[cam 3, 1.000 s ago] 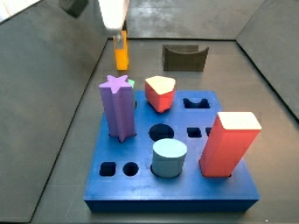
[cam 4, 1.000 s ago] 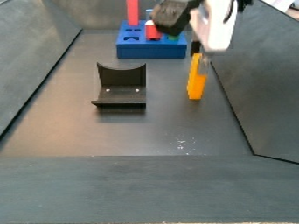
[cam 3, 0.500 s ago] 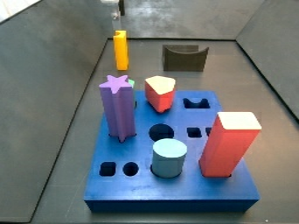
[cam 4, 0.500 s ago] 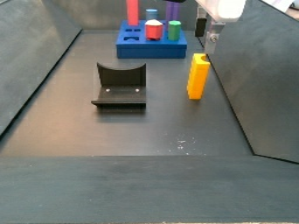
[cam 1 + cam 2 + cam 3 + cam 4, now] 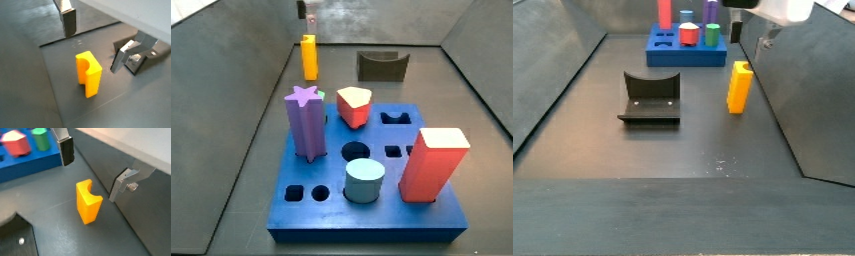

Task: Pick up the arch object. Move up. Place the arch object on the fixture. Regrasp the arch object. Rotate the arch object. Move to above the board. Insert the arch object.
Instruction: Rotate the arch object.

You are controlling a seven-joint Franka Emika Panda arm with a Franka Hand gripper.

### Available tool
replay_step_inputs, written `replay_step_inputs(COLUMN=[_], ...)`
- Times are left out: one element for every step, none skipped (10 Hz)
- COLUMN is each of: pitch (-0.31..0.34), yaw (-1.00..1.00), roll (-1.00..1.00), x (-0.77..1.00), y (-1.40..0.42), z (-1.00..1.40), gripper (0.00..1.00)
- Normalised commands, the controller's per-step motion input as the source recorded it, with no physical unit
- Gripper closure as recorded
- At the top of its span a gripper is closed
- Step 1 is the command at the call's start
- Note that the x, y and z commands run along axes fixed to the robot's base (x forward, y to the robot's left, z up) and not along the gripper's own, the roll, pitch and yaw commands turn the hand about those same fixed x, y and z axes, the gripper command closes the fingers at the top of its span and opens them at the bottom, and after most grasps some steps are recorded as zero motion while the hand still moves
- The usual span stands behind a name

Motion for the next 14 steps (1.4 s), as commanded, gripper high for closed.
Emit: replay_step_inputs(pitch=[0.009, 0.009, 0.010, 0.010, 0.012, 0.012, 0.013, 0.015, 0.017, 0.018, 0.022, 0.024, 0.030, 0.035], yaw=[1.00, 1.00, 1.00, 1.00, 1.00, 1.00, 1.00, 1.00, 1.00, 1.00, 1.00, 1.00, 1.00, 1.00], roll=[-0.03, -0.03, -0.03, -0.03, -0.04, -0.04, -0.05, -0.05, -0.06, -0.06, -0.07, -0.08, -0.10, -0.12], x=[0.02, 0.02, 0.02, 0.02, 0.02, 0.02, 0.02, 0.02, 0.02, 0.02, 0.02, 0.02, 0.02, 0.02], y=[-0.01, -0.01, -0.01, -0.01, -0.01, -0.01, -0.01, -0.01, -0.01, -0.01, -0.01, -0.01, -0.01, -0.01], z=[-0.01, -0.01, -0.01, -0.01, -0.01, -0.01, -0.01, -0.01, -0.01, -0.01, -0.01, -0.01, -0.01, -0.01], gripper=[0.00, 0.00, 0.00, 0.00, 0.00, 0.00, 0.00, 0.00, 0.00, 0.00, 0.00, 0.00, 0.00, 0.00])
